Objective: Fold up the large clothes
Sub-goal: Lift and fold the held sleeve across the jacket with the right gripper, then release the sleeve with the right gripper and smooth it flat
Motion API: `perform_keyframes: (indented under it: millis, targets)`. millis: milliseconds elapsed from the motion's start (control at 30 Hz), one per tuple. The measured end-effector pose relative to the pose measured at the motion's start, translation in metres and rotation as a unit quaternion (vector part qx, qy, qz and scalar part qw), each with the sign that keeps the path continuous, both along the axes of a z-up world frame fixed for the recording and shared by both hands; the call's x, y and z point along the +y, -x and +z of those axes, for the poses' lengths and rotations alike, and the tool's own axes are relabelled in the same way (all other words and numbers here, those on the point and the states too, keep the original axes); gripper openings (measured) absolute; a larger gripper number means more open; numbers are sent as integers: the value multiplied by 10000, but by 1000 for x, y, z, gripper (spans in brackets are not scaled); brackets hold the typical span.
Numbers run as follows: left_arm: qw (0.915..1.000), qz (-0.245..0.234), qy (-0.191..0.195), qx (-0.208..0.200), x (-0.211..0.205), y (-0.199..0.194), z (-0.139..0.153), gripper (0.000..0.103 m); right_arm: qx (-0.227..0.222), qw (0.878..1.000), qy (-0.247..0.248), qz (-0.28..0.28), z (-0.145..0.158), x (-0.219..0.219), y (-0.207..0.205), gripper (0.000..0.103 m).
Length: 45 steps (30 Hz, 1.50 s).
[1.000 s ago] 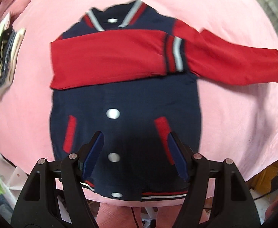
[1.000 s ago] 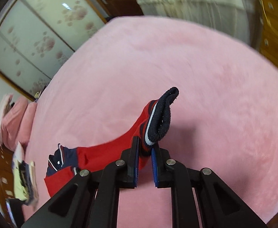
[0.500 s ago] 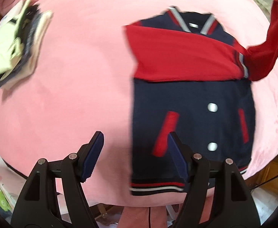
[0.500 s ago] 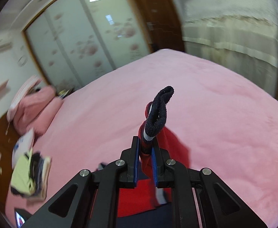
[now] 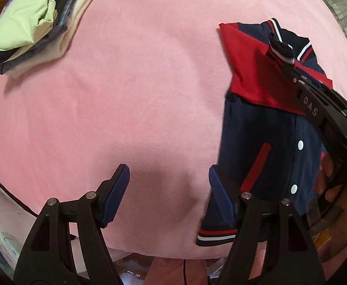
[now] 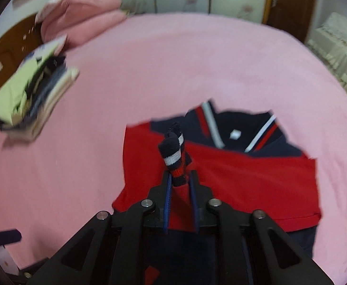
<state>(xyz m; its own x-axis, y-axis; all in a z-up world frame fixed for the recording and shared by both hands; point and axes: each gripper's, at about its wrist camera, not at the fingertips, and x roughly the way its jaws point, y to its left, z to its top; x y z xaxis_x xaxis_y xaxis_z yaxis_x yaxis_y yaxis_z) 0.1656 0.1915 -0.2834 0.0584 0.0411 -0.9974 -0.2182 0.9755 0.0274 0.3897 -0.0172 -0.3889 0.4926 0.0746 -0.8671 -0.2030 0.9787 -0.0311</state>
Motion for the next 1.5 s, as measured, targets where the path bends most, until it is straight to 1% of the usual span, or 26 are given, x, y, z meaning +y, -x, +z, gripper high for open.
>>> perform_keyframes:
  millis: [33,100,133,167,233,333,433,500,600,667,700,733,767,867,933,967,1033,1100,1133,1200,1300,1333,1367,1400,1433,1500]
  targets:
    - [10000,-15,-4,9,-1,-1,-1,67,84,10000,-46,13,-5,2,1,24]
    - [9999,-121,-35,9,1,-5,-3,67,152,9996,-247,54,-11,2,16,39]
    - [9998,-179,-63,1,2,-7,-4,67,139,9988,-454,100,-9,0,18,53]
    - [9995,-289,-122,-27,1,-11,-3,67,89,9978,-634,153,-7,-4,44,64]
    - [9984,-477,-250,-156,-3,-20,3,67,-104,9955,-920,190,-4,-1,58,72]
    - [9966,-672,-176,-440,-11,-34,14,67,-283,9937,-1079,134,16,-21,65,72]
    - [9921,-961,-90,-797,-35,-51,24,67,-228,9928,-1162,-199,23,-36,67,72]
    - [9889,-1126,41,-971,-55,-62,27,67,-106,9891,-1409,-405,31,-58,70,71]
    - [9845,-1290,410,-1114,-88,-81,23,64,141,9860,-1550,-605,28,-89,71,43]
    - [9795,-1408,781,-1210,-106,-94,17,56,408,9849,-1499,-759,13,-107,65,15]
    - [9770,-1419,936,-1284,-115,-99,13,56,536,9827,-1558,-851,9,-116,64,12]
    - [9757,-1385,1054,-1331,-120,-103,8,54,722,9781,-1705,-950,2,-126,61,10]
    - [9758,-1267,1206,-1313,-124,-112,-2,47,885,9729,-1889,-998,-6,-133,57,9]
    - [9820,-747,1444,-964,-129,-134,-36,34,1197,9623,-2259,-925,-31,-143,45,7]
    - [9872,-553,1292,-756,-132,-141,-56,25,1506,9603,-2211,-788,-49,-145,36,7]
    - [9904,-515,1100,-662,-134,-145,-65,17,1615,9616,-2118,-665,-55,-146,33,7]
    - [9927,-466,925,-619,-137,-151,-75,14,1677,9642,-2010,-423,-61,-149,29,7]
    - [9932,-353,930,-604,-138,-153,-79,14,1646,9699,-1761,-337,-64,-159,28,6]
    - [9934,-269,934,-601,-138,-154,-80,13,1638,9723,-1628,-362,-67,-167,28,0]
    - [9941,-187,892,-586,-141,-156,-82,11,1584,9745,-1515,-479,-72,-192,29,0]
    - [9954,-198,774,-532,-147,-160,-86,10,1365,9754,-1559,-758,-67,-224,33,0]
    - [9957,-220,739,-514,-149,-162,-87,10,1206,9813,-1234,-854,-62,-228,34,0]
    - [9958,-229,724,-508,-150,-163,-88,10,983,9887,-647,-930,-56,-230,37,0]
    - [9959,-212,719,-515,-152,-164,-88,10,886,9907,-306,-986,-53,-232,38,0]
    - [9958,-197,722,-526,-152,-164,-88,10,860,9905,-132,-1064,-51,-237,39,0]
    - [9958,-159,726,-542,-155,-165,-87,10,943,9846,-520,-1377,-49,-253,41,0]
